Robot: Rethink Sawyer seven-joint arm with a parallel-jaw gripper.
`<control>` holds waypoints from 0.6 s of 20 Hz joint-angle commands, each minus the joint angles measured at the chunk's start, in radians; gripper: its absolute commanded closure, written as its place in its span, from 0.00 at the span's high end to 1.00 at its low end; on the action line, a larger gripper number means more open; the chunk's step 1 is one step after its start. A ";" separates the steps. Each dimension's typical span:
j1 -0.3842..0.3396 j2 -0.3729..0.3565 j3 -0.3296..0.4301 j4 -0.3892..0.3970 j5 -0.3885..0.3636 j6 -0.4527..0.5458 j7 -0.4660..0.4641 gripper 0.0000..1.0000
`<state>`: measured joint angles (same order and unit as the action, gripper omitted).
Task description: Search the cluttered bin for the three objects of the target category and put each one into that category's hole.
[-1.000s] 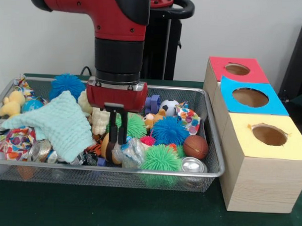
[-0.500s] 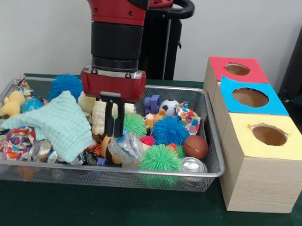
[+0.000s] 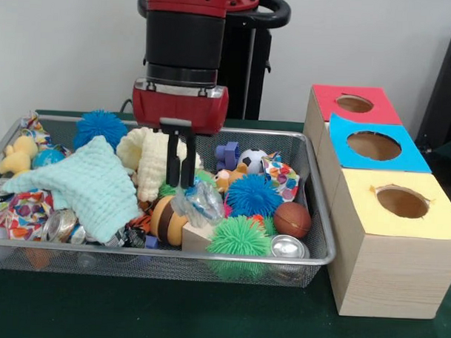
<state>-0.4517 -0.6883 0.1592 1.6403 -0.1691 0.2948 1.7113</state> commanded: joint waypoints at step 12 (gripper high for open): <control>0.042 -0.121 0.000 0.185 0.092 0.180 0.150 0.00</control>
<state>-0.4240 -0.7734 0.1569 1.7307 -0.1234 0.3390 1.7113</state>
